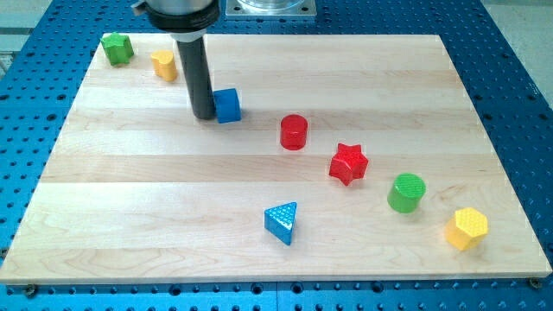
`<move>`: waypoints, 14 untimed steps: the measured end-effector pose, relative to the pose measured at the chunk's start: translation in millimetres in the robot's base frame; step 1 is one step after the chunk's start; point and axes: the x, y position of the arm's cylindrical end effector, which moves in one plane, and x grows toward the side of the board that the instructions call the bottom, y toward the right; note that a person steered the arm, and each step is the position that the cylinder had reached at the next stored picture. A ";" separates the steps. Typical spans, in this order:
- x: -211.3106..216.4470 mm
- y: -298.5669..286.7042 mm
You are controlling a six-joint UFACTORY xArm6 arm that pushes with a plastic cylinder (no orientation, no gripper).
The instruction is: Move the blue triangle to the top left of the blue cube
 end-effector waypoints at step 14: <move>162.7 52.0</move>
